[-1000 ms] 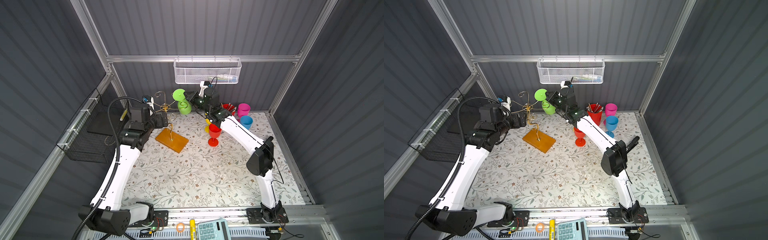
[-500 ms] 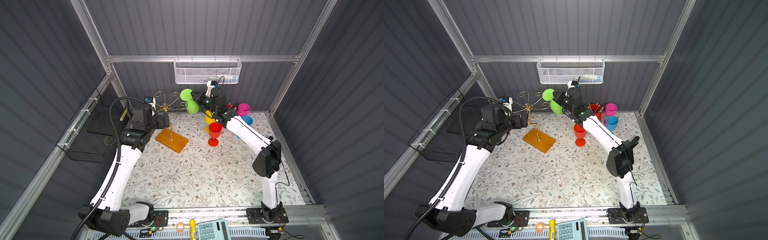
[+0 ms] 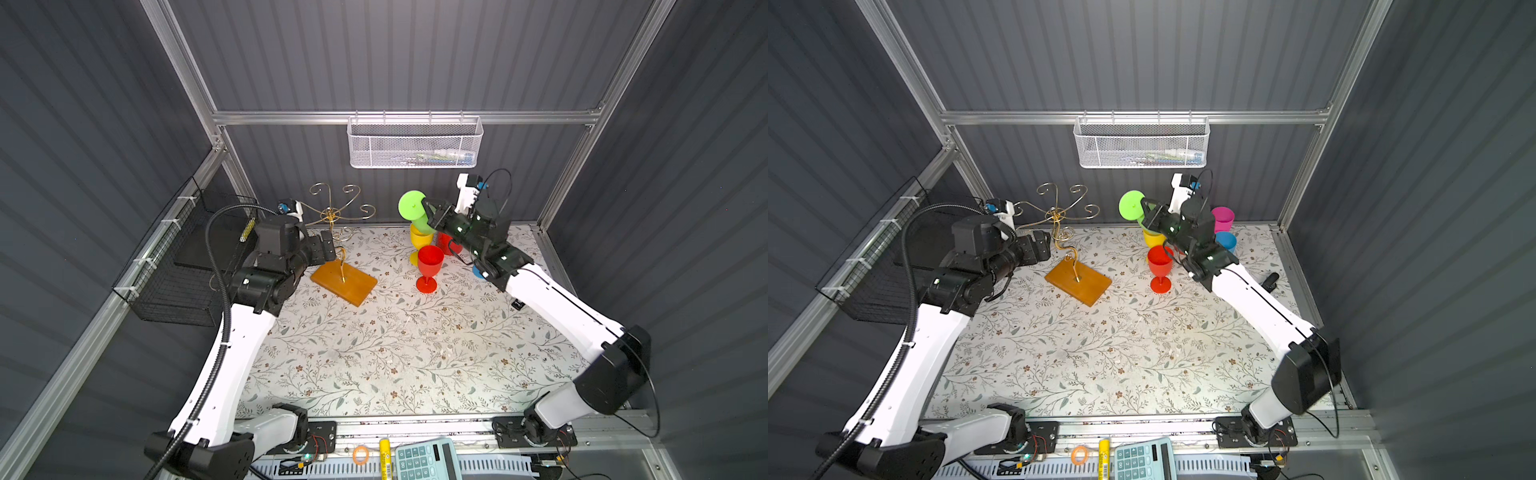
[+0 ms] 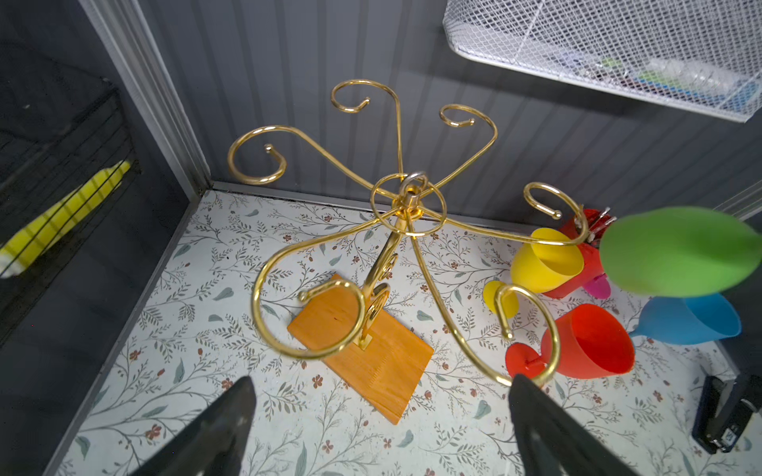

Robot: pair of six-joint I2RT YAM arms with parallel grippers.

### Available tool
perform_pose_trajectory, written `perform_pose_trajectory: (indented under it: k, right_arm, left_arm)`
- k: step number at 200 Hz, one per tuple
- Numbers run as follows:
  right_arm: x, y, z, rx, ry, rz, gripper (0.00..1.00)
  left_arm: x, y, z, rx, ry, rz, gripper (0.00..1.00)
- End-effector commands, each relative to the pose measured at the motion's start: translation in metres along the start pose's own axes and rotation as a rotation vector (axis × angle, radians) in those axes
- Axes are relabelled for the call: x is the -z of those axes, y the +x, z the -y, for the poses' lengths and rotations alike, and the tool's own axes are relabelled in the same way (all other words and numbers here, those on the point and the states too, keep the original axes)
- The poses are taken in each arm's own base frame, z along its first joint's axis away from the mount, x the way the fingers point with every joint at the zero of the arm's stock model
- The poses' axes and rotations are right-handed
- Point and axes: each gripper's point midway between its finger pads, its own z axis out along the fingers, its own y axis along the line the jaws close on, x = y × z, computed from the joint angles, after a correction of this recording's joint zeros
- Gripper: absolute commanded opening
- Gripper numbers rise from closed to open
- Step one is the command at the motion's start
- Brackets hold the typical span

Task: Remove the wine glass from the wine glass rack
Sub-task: 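Carry the green glass down toward the table while the left gripper lowers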

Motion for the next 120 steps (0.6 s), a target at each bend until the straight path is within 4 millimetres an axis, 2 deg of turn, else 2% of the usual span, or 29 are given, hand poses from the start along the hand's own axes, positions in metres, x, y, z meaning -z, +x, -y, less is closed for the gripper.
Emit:
perform_pose_trajectory:
  k: [1,25,46,65,69,92,120]
  right_arm:
    - [0.027,0.011,-0.014,0.187,-0.027,0.007,0.0]
    - [0.059,0.035,-0.029,0.328,-0.058,-0.021,0.0]
    - [0.083,0.06,-0.041,0.459,-0.087,-0.044,0.0]
    - [0.096,0.093,-0.047,0.572,-0.113,-0.089,0.0]
    - [0.106,0.092,-0.055,0.592,-0.13,-0.072,0.0]
    - [0.116,0.124,-0.064,0.729,-0.161,-0.104,0.0]
    - [0.122,0.161,-0.073,0.884,-0.195,-0.114,0.0]
  left_arm:
    - [0.014,0.037,-0.012,0.12,-0.03,-0.091,0.95]
    - [0.027,0.069,-0.016,0.242,-0.023,-0.159,0.94]
    - [0.032,0.099,-0.012,0.365,0.025,-0.22,0.93]
    - [0.036,0.123,-0.01,0.46,0.042,-0.286,0.92]
    - [0.036,0.127,-0.008,0.481,0.049,-0.296,0.92]
    - [0.037,0.152,-0.001,0.613,0.089,-0.357,0.9]
    - [0.039,0.178,-0.004,0.737,0.043,-0.444,0.87]
